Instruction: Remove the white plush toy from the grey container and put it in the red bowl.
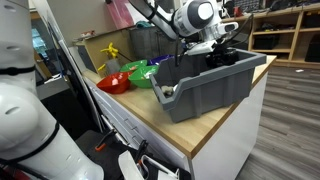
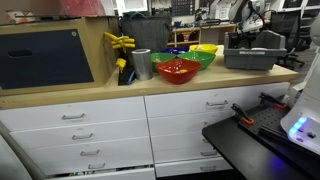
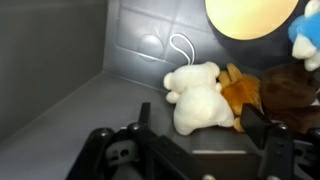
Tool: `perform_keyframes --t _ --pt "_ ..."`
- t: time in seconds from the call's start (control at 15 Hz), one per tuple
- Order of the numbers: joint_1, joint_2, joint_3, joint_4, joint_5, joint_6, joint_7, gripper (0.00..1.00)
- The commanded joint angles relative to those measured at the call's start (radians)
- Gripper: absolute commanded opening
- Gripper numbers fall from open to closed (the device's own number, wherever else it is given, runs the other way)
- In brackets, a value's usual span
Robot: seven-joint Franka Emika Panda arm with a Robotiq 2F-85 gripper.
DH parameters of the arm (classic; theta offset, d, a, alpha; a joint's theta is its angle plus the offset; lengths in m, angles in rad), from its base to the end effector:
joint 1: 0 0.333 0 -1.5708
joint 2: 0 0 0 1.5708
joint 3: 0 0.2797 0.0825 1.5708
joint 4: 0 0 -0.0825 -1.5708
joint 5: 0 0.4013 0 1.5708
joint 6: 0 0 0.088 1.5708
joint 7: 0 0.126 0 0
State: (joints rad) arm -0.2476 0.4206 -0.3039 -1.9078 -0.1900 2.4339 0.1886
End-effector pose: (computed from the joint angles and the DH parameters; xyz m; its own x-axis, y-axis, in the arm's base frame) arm 0.5463 -0.3347 0.2351 0.8426 -0.5199 0.1407 -0.5385 -0.8088 0.2362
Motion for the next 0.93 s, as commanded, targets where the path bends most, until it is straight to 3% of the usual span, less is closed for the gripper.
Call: perform_keyframes --t 0.0,0.33,0.53,0.87 --pt "0.017 0.005 -0.020 -0.020 -0.027 0.044 0.025 0.60" --pt "0.025 0.003 -0.021 -0.021 -0.031 0.044 0.015 0.20" --pt "0.036 -0.019 -0.019 -0.022 -0.041 0.025 0.006 0.02" --pt "0.042 -0.063 -0.015 -0.032 -0.081 -0.023 -0.029 0.02"
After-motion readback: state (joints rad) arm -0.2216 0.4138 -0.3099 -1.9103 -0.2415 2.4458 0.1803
